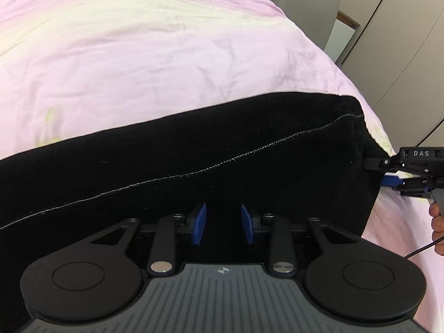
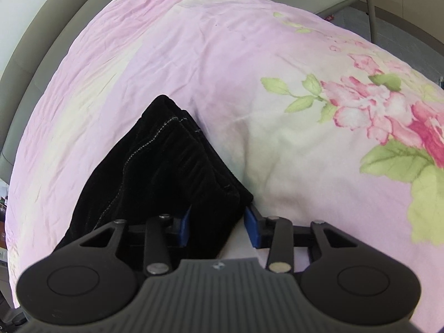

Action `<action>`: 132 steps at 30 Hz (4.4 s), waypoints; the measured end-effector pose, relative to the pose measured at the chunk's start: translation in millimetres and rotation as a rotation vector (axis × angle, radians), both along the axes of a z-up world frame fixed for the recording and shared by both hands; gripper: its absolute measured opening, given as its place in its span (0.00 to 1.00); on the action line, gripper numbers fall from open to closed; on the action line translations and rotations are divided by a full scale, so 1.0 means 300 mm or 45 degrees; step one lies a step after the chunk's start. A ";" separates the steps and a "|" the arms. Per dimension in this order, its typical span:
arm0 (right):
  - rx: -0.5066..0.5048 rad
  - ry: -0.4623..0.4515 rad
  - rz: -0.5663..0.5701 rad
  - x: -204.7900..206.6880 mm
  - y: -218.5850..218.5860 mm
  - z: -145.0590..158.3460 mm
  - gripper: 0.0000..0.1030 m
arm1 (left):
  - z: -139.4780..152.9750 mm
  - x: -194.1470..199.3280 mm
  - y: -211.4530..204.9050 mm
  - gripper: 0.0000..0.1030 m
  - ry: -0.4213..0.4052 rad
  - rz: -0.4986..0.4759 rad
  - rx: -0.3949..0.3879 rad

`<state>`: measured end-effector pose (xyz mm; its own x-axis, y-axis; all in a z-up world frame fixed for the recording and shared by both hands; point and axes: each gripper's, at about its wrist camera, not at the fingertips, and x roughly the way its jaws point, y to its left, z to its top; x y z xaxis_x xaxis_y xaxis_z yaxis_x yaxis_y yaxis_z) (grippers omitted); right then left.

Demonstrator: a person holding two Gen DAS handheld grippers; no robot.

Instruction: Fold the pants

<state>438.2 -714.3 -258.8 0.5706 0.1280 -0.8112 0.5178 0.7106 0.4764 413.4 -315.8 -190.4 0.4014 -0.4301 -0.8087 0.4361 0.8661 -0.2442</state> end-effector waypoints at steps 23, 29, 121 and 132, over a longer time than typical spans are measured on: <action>-0.152 -0.120 0.083 -0.018 0.149 0.237 0.18 | -0.029 -0.092 0.196 0.32 -0.045 0.175 0.190; -0.300 -0.202 0.253 -0.042 0.341 0.495 0.17 | 0.048 -0.160 0.261 0.32 -0.041 0.260 0.067; -0.533 -0.084 0.952 -0.049 1.066 0.215 0.37 | 0.131 -0.192 0.758 0.13 0.148 0.293 -0.003; -0.534 0.059 0.984 -0.085 1.010 -0.010 0.22 | 0.024 -0.168 0.748 0.18 0.174 0.310 0.035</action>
<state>412.6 -411.4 -261.9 0.4132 0.1509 -0.8980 -0.1680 0.9819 0.0877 363.1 -91.4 -183.3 0.3768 -0.3114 -0.8724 0.1790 0.9485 -0.2613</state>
